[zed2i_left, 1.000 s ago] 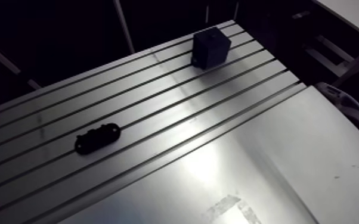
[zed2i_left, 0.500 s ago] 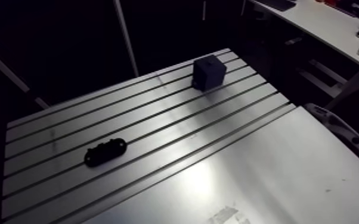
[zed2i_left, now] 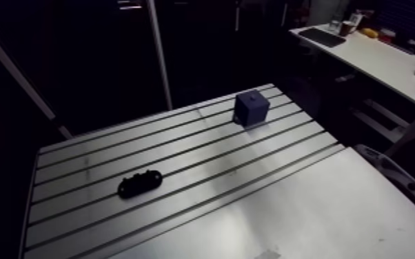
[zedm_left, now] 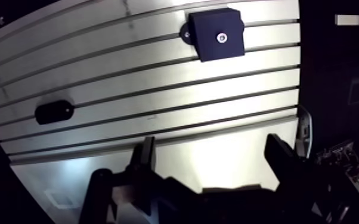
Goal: Pick up the M10 bolt and insert it into the hole until fully seated.
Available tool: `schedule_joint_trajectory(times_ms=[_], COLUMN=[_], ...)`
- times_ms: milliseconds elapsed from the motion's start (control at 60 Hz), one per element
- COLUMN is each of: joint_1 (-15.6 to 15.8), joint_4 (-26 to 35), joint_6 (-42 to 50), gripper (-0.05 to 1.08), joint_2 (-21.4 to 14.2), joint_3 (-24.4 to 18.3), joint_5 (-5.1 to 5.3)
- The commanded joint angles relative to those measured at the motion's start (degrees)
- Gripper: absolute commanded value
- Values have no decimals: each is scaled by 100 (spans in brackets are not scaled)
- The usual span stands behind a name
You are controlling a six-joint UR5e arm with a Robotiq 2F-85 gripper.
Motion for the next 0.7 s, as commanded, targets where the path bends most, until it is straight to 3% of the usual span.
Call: schedule_joint_trajectory(times_ms=[17,83,117,183,350,700], joint_1=[1090,1197,1337,1502,1835,1912], joint_4=[429,414,412,411,387,-10], joint_6=[231,320,407,495,666,671], gripper=[0,0,0,0,0,0], joint_2=[-862,-942,-973,-1015,-1161,-1405], joint_3=[141,179,175,174,414,944], joint_5=[43,100,202,293,292,204])
